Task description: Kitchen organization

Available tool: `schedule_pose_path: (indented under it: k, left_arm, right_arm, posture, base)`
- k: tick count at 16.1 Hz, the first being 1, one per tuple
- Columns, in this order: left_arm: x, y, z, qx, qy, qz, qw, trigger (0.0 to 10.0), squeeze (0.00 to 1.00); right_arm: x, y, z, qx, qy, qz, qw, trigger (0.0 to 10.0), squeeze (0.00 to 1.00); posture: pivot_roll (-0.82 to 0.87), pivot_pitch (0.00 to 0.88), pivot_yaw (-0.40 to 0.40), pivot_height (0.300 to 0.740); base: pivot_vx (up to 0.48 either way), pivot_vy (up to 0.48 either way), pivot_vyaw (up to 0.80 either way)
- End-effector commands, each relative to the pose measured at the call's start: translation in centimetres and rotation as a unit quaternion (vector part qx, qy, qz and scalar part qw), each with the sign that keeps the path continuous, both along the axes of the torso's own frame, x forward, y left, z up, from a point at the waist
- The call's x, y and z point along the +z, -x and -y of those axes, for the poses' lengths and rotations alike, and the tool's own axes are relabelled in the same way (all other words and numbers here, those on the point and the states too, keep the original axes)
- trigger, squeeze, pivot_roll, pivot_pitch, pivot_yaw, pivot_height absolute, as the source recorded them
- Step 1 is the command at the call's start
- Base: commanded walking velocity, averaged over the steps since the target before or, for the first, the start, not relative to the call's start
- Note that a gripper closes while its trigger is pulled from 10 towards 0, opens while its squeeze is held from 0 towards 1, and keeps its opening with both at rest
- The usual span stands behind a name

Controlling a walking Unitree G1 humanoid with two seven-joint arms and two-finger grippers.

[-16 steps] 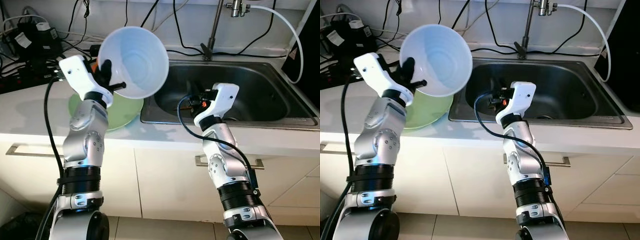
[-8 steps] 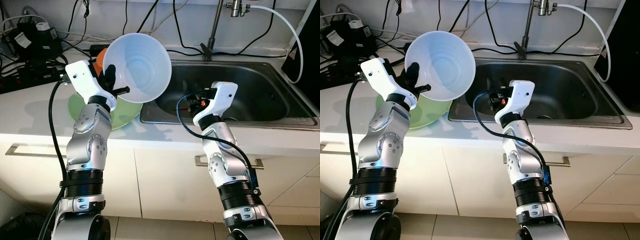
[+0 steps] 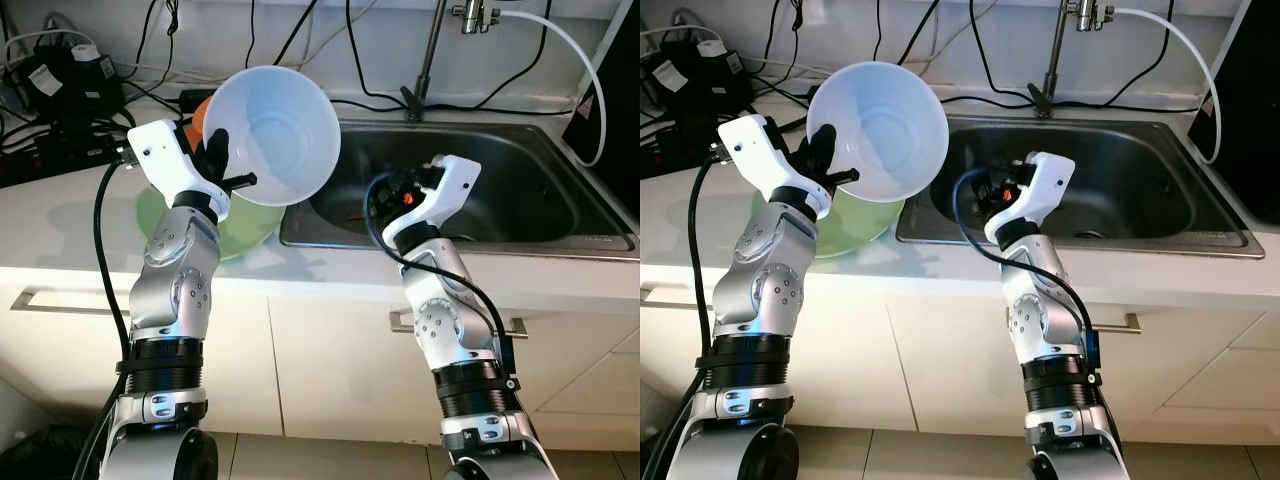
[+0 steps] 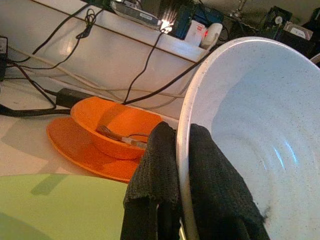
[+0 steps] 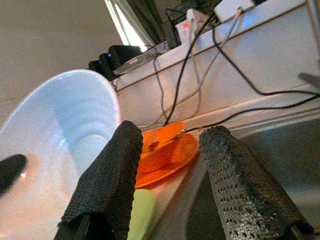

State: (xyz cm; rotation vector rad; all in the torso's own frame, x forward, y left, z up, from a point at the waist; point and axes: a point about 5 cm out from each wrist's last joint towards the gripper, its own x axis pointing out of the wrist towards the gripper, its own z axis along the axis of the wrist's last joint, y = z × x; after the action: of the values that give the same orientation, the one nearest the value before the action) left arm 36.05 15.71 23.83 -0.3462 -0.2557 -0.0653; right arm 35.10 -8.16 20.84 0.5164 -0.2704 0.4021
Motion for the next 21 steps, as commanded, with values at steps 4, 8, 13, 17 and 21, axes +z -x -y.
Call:
schedule_pose_path:
  k: [4, 8, 13, 17, 21]
  left_arm:
    - [1.2, 0.0, 0.4, -0.006, -0.008, 0.026, 1.0, 10.0, 0.0]
    - [1.2, -0.1, 0.6, -0.011, -0.011, 0.027, 1.0, 10.0, 0.0]
    - [1.4, 0.1, 1.0, -0.025, -0.012, 0.029, 0.999, 10.0, 0.0]
    - [1.4, 0.3, 1.9, -0.061, -0.021, 0.034, 0.997, 10.0, 0.0]
    - [1.3, 0.4, 2.2, -0.071, -0.019, 0.034, 0.997, 10.0, 0.0]
  right_arm:
    - [1.2, 0.7, -0.9, 0.057, -0.05, -0.002, 0.997, 10.0, 0.0]
    - [0.4, 1.0, -1.6, 0.082, -0.035, -0.021, 0.996, 10.0, 0.0]
    - [-0.4, 1.1, -1.9, 0.087, -0.026, -0.039, 0.995, 10.0, 0.0]
    - [-0.4, 1.1, -1.9, 0.087, -0.026, -0.04, 0.995, 10.0, 0.0]
    - [-0.4, 1.0, -1.8, 0.082, -0.026, -0.04, 0.996, 10.0, 0.0]
  posture:
    - [0.02, 0.0, 0.016, 0.74]
    - [0.02, 0.0, 0.018, 0.74]
    - [0.02, 0.0, 0.019, 0.74]
    - [0.02, 0.0, 0.017, 0.74]
    - [0.03, 0.0, 0.015, 0.74]
  base:
    - [0.0, 0.0, 0.0]
    - [0.0, 0.0, 0.0]
    - [0.0, 0.0, 0.0]
    - [0.0, 0.0, 0.0]
    - [0.0, 0.0, 0.0]
